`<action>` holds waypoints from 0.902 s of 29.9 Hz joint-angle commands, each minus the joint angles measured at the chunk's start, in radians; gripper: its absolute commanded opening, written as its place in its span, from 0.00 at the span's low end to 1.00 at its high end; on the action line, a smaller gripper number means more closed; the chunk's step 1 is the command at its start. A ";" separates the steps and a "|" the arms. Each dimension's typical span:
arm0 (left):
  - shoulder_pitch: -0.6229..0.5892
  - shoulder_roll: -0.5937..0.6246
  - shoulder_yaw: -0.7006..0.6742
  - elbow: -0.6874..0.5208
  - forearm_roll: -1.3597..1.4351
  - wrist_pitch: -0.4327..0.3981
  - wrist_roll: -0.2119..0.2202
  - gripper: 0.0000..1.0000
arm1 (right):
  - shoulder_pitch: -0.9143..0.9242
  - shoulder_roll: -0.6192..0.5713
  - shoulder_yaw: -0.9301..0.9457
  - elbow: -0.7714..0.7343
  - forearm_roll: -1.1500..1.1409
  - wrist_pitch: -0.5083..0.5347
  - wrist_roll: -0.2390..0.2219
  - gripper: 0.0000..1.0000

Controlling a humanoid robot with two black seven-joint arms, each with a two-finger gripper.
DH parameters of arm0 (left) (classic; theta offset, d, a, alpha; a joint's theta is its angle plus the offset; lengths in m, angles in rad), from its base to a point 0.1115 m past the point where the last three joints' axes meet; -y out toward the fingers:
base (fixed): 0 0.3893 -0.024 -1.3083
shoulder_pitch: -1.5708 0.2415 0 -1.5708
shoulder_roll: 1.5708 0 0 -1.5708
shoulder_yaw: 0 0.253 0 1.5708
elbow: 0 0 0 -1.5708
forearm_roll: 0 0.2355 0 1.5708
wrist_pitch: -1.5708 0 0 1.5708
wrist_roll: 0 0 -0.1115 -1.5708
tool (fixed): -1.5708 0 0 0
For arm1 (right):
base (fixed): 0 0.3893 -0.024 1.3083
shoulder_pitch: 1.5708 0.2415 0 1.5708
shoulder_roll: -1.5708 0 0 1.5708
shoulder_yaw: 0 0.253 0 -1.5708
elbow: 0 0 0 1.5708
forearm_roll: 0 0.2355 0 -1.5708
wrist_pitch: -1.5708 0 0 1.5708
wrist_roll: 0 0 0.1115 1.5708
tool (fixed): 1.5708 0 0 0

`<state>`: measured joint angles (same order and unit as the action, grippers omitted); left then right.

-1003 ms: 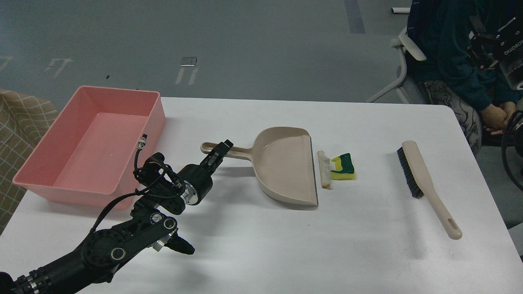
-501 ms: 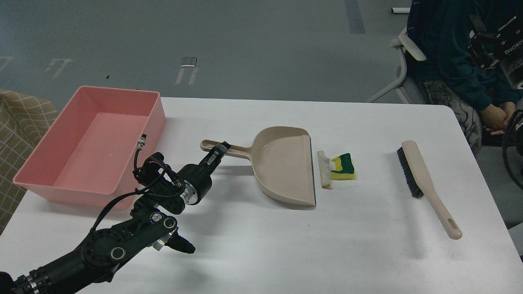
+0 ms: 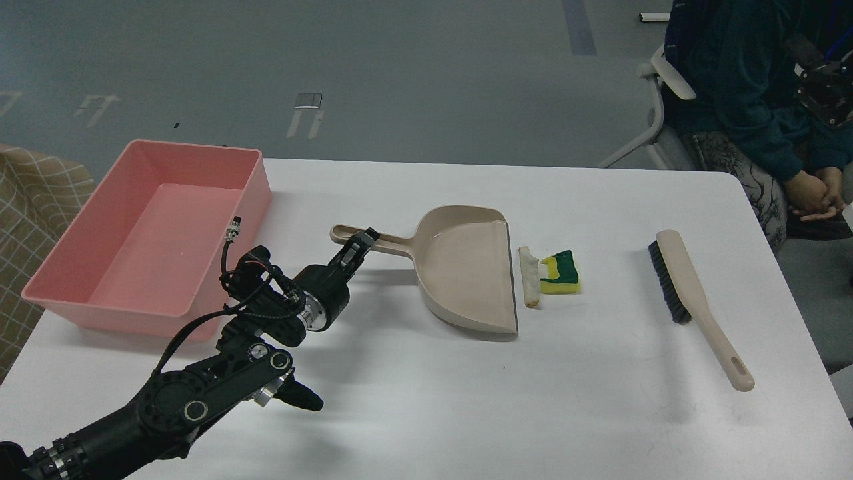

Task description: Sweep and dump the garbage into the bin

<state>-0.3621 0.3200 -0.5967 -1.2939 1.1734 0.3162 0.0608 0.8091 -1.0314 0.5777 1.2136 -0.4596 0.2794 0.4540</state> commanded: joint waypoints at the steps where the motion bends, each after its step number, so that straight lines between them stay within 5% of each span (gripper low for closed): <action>1: 0.000 -0.002 0.000 -0.004 0.002 0.001 0.001 0.00 | -0.001 -0.108 -0.062 0.069 -0.065 0.012 -0.023 1.00; 5: 0.000 0.002 0.000 -0.007 0.003 0.000 -0.003 0.00 | -0.002 -0.261 -0.133 0.138 -0.190 0.038 -0.028 1.00; 13: -0.015 0.008 0.003 -0.007 0.000 -0.002 -0.010 0.00 | -0.028 -0.387 -0.196 0.149 -0.346 0.055 -0.029 1.00; 18: -0.029 0.008 0.006 -0.007 0.002 -0.002 -0.012 0.00 | -0.065 -0.426 -0.206 0.174 -0.445 0.122 -0.029 1.00; 27: -0.032 0.007 0.005 -0.012 0.005 -0.003 -0.012 0.00 | -0.116 -0.423 -0.326 0.204 -0.596 0.067 -0.031 0.99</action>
<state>-0.3909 0.3280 -0.5927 -1.3009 1.1775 0.3134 0.0490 0.6968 -1.4733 0.2836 1.4160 -1.0182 0.3604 0.4272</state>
